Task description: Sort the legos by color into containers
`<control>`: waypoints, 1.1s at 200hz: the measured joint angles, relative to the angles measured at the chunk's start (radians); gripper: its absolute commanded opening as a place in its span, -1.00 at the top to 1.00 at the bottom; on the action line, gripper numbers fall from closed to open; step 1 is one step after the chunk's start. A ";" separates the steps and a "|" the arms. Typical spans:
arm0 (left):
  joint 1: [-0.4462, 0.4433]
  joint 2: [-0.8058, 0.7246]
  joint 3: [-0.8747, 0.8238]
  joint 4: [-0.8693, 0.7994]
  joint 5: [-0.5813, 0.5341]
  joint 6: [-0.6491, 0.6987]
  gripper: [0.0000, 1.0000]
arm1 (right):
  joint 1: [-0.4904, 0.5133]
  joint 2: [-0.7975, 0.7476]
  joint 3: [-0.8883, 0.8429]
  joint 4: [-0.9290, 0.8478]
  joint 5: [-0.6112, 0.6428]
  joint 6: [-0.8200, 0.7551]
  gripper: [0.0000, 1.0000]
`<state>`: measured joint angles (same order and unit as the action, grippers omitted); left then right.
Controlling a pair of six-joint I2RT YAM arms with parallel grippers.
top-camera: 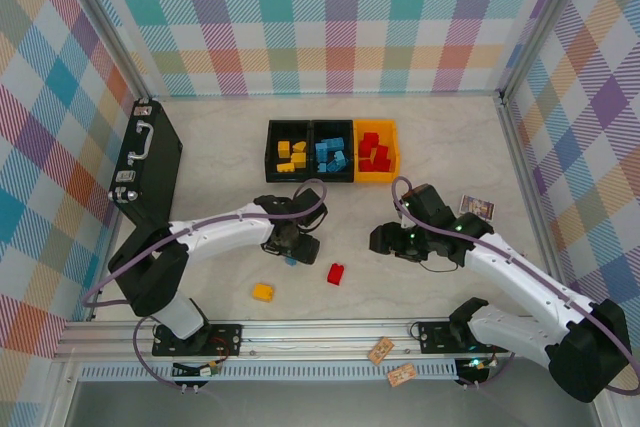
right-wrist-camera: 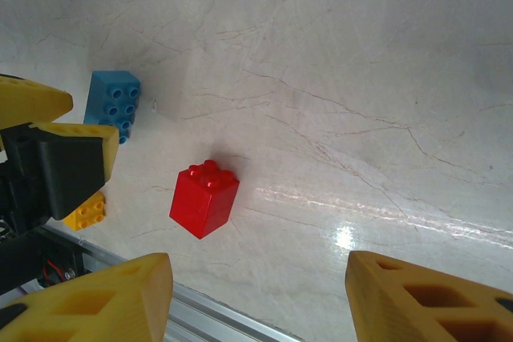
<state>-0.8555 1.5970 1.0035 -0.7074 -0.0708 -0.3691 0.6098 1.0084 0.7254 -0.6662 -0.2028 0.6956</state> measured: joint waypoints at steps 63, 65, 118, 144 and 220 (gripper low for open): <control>0.000 0.093 0.000 0.008 -0.007 0.014 0.28 | 0.000 0.030 0.000 0.017 0.000 0.000 -0.18; 0.000 0.093 0.001 0.008 -0.006 0.018 0.31 | 0.000 0.030 0.000 0.017 0.000 0.000 -0.18; 0.000 0.092 0.087 -0.008 -0.013 0.023 0.75 | 0.000 0.030 0.000 0.018 0.001 0.000 -0.18; 0.000 0.092 0.179 -0.039 -0.020 0.022 0.77 | 0.000 0.030 0.002 0.018 0.005 0.000 -0.18; 0.020 0.221 0.562 -0.130 -0.080 0.014 0.79 | 0.000 0.029 0.028 0.014 0.020 -0.003 -0.18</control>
<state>-0.8352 1.8179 1.5650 -0.8375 -0.1505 -0.3546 0.6098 1.0374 0.7532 -0.6525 -0.1829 0.6922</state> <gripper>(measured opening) 0.203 0.590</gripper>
